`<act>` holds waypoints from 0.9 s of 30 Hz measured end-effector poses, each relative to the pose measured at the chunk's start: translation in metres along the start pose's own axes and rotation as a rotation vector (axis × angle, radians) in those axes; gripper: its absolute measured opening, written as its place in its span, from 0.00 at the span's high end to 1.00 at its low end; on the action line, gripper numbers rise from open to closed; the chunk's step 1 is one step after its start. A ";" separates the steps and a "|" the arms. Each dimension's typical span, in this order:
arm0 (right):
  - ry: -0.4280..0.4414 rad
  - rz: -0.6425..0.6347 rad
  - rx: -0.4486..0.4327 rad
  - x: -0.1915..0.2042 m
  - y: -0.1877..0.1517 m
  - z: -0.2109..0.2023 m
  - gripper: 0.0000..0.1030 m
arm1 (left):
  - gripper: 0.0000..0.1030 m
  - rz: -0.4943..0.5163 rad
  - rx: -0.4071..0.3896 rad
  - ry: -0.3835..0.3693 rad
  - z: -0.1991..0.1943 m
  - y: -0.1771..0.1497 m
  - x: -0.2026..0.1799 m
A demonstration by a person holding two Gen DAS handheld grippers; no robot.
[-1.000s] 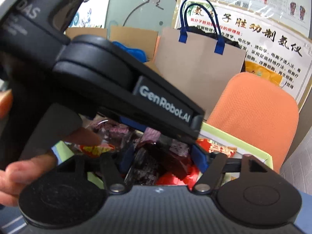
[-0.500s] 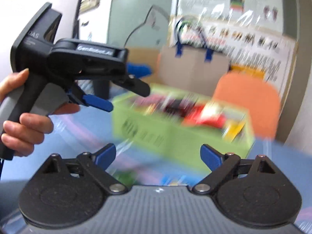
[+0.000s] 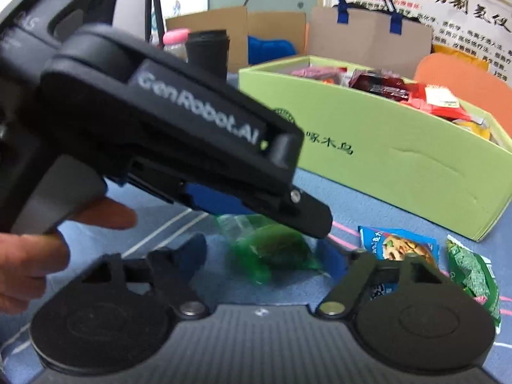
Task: Organize snacks
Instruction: 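Grasp the green-wrapped packet with the left gripper, then carry the green packet into the green box and release it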
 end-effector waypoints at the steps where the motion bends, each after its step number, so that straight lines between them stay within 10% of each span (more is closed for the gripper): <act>1: -0.006 0.002 -0.002 0.000 -0.004 -0.004 0.49 | 0.78 0.016 0.003 0.018 0.000 -0.003 0.001; 10: -0.025 0.019 -0.060 0.007 -0.014 -0.050 0.59 | 0.89 0.018 -0.023 -0.034 -0.027 -0.017 -0.022; 20: -0.180 0.033 -0.198 -0.080 0.067 -0.056 0.59 | 0.88 0.214 -0.064 -0.092 0.024 0.093 -0.104; 27: -0.197 0.058 -0.094 -0.145 0.089 0.014 0.59 | 0.87 0.224 -0.006 -0.016 0.102 0.140 -0.091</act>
Point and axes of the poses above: each gripper's, at about its wrist camera, not at the fingertips, and z roughly the way its jaws point, x to its left, y to its top, the point moved 7 cm from there along z, roughly the way its jaws point, and after that the axes turned 15 degrees about -y, right-handed, at the moved point
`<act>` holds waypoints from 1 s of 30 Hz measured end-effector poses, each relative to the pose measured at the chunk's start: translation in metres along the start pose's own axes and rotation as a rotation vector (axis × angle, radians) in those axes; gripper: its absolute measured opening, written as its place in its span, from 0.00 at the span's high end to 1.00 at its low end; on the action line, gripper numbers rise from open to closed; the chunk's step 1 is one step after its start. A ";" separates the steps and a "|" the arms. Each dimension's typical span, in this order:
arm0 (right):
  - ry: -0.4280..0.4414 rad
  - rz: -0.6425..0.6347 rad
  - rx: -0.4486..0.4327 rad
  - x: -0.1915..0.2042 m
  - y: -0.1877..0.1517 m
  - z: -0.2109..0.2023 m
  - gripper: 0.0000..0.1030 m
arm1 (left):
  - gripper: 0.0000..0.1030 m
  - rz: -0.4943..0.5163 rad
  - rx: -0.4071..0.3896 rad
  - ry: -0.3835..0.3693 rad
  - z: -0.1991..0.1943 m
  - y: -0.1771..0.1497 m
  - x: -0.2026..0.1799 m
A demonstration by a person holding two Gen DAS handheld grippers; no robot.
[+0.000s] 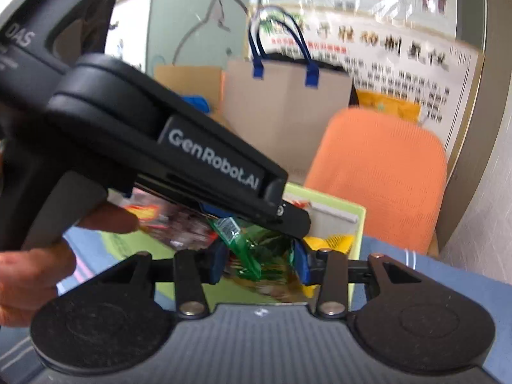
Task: Organize snacks
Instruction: 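Carry the green packet into the green box and release it, then grasp the blue cookie packet with the left gripper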
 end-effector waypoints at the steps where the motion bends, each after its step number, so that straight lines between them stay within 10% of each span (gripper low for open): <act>1: 0.009 -0.001 0.026 -0.001 -0.004 0.013 0.58 | 0.86 -0.008 0.022 0.013 0.009 -0.001 0.008; 4: 0.073 0.071 0.062 -0.011 -0.012 0.029 0.51 | 0.86 -0.010 0.024 0.009 0.016 -0.004 0.020; 9: 0.044 0.067 0.005 -0.017 -0.014 0.016 0.30 | 0.36 -0.011 -0.043 -0.065 -0.002 -0.001 0.012; 11: 0.038 0.077 -0.031 -0.020 -0.013 -0.002 0.24 | 0.30 0.034 -0.092 -0.037 -0.022 0.001 0.003; 13: 0.015 0.089 -0.071 -0.025 -0.015 -0.026 0.12 | 0.30 0.063 -0.121 -0.028 -0.043 -0.004 -0.006; 21: 0.021 0.132 -0.044 -0.010 -0.062 -0.089 0.12 | 0.24 0.037 -0.145 -0.022 -0.103 -0.080 -0.016; 30: 0.059 0.121 0.150 0.041 -0.110 -0.057 0.12 | 0.35 -0.137 0.036 -0.108 -0.072 -0.139 0.014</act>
Point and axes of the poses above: each gripper's, at about its wrist camera, not at the fingertips, and z roughly the way its jaws point, x to its left, y to its top, the point moved 7 cm from there along z, roughly the way its jaws point, and after that the axes turned 15 degrees about -y, right-handed, at the moved point
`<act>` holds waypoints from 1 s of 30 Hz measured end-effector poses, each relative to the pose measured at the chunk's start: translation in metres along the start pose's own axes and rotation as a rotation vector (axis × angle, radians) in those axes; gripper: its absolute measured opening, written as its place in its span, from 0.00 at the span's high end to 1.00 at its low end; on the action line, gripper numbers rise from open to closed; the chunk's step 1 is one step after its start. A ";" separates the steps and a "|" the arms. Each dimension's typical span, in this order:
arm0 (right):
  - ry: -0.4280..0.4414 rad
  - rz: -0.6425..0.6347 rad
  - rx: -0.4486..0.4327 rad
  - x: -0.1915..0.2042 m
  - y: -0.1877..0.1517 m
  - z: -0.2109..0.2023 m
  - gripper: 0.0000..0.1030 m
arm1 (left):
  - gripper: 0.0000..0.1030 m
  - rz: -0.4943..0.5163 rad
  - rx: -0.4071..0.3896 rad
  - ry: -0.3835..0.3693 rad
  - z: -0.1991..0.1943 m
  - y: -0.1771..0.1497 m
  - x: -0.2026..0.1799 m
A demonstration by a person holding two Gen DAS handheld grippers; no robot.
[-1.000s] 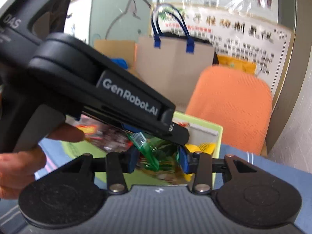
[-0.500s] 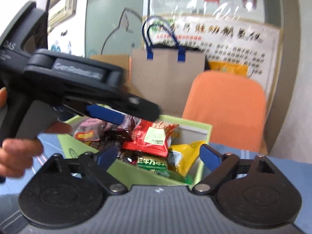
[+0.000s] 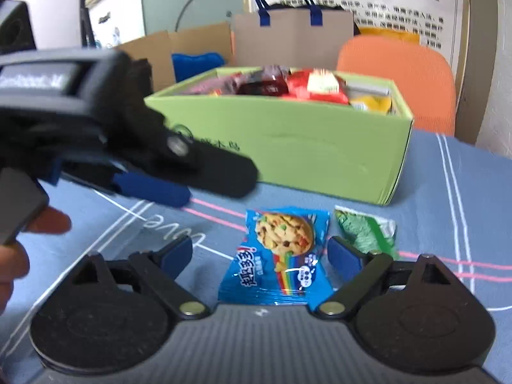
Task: Organize snacks
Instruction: 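Grasp the blue cookie packet with the left gripper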
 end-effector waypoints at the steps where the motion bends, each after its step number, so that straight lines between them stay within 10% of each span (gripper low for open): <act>1: 0.001 0.010 0.021 0.000 -0.004 0.003 0.12 | 0.39 -0.010 0.027 -0.004 0.008 0.002 0.003; 30: -0.004 0.039 -0.009 -0.004 -0.015 0.001 0.13 | 0.39 0.091 0.112 0.126 0.046 -0.005 -0.003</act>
Point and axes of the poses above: each gripper's, at about its wrist camera, not at the fingertips, and z roughly the way its jaws point, x to its left, y to its top, the point moved 7 cm from there along z, roughly the way its jaws point, and after that the axes turned 15 degrees about -y, right-handed, at the moved point
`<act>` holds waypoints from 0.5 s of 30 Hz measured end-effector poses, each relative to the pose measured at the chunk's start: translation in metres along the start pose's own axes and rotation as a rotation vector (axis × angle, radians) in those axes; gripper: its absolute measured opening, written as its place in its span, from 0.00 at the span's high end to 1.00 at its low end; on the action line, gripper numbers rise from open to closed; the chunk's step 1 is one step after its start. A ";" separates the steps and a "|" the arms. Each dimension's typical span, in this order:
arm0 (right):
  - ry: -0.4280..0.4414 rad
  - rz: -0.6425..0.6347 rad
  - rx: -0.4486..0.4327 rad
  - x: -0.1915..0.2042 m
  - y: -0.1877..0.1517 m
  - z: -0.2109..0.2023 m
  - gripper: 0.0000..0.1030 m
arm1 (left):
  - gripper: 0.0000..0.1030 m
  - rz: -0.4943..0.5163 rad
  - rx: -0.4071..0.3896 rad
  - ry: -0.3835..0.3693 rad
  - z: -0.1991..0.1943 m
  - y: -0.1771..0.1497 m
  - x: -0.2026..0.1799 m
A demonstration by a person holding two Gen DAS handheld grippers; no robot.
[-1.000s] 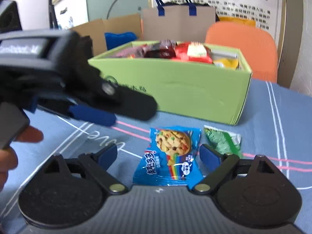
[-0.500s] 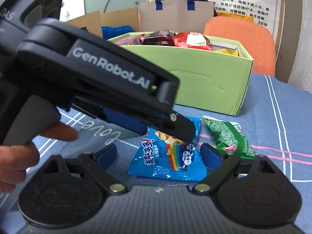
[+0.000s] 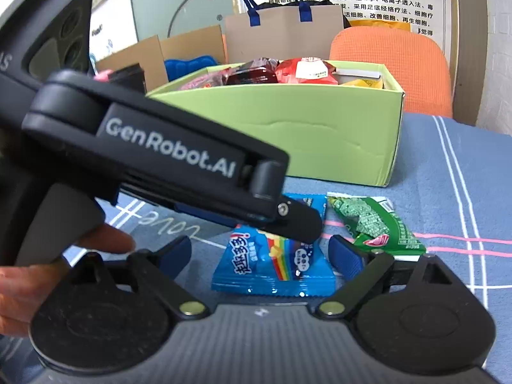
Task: Organize snacks
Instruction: 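Grasp the blue cookie packet with the left gripper, then carry the blue cookie packet into the green box and release it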
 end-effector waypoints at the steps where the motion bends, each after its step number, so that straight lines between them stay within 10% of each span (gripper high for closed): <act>1: -0.016 -0.021 0.001 0.004 -0.002 -0.002 0.16 | 0.39 0.002 0.001 -0.002 0.000 0.000 0.000; 6: -0.066 -0.076 -0.013 0.011 -0.002 -0.014 0.48 | 0.69 0.031 0.001 0.017 -0.005 -0.005 -0.003; 15: -0.024 -0.132 -0.152 0.042 0.035 -0.051 0.49 | 0.69 0.018 -0.175 0.032 -0.076 0.010 -0.010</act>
Point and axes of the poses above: each gripper's, at about its wrist camera, not at the fingertips, and z roughly the way its jaws point, x to its left, y to its top, the point moved 7 cm from there along z, roughly the way its jaws point, and after that the axes turned 15 degrees about -y, right-handed, at the moved point
